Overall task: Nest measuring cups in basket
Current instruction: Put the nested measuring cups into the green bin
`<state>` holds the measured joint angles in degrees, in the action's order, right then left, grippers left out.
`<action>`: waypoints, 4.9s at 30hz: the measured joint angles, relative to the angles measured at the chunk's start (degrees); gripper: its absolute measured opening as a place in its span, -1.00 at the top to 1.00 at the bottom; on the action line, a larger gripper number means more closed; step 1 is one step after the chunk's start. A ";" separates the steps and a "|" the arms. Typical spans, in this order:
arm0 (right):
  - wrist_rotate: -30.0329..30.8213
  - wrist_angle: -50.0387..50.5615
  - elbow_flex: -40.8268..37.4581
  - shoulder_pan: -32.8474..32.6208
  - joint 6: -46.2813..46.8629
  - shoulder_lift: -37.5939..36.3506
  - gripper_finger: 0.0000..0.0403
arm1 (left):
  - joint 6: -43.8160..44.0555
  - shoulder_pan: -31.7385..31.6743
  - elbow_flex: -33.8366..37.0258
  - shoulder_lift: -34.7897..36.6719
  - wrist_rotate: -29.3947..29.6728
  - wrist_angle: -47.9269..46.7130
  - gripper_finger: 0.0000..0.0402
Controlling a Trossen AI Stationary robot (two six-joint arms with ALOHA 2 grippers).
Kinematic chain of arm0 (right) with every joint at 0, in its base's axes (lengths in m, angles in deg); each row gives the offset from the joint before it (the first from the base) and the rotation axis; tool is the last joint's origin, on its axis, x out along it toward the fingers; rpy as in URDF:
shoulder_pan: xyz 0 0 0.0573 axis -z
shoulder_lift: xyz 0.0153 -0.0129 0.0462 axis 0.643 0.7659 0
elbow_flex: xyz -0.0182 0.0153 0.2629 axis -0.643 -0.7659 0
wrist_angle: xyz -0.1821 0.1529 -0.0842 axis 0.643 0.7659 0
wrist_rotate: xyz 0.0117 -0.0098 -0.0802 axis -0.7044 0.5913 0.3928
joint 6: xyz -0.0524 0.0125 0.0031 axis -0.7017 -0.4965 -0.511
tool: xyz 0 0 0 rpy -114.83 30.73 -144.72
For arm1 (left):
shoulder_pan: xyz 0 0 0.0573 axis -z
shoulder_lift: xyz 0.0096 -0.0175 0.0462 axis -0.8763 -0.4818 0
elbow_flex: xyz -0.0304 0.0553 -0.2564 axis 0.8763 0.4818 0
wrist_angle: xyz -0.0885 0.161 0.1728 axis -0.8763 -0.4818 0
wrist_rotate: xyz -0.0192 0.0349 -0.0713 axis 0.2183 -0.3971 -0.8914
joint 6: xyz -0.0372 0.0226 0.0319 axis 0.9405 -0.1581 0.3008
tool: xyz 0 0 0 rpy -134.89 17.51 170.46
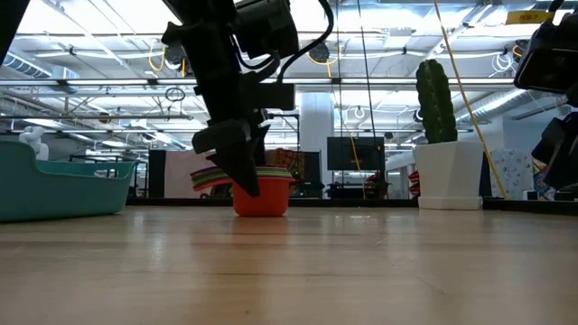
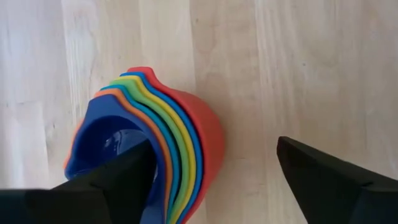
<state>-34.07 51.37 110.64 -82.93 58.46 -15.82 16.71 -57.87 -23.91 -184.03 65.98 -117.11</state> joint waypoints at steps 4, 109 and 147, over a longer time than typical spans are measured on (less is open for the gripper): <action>-0.04 -0.22 0.00 0.00 -0.02 -0.02 0.23 | -0.25 0.03 -0.12 0.13 -1.71 -0.42 -0.53; -1.14 -2.03 0.00 -4.46 1.09 0.00 0.23 | -11.33 -6.59 3.85 6.21 -7.27 -13.36 -0.96; -1.05 -2.27 0.00 -4.46 1.53 0.02 0.23 | -6.14 -6.60 3.82 6.21 -10.69 -13.27 0.07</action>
<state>-35.12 49.10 110.64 -87.39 59.99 -15.80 10.57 -64.47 -20.08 -177.82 55.29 -130.38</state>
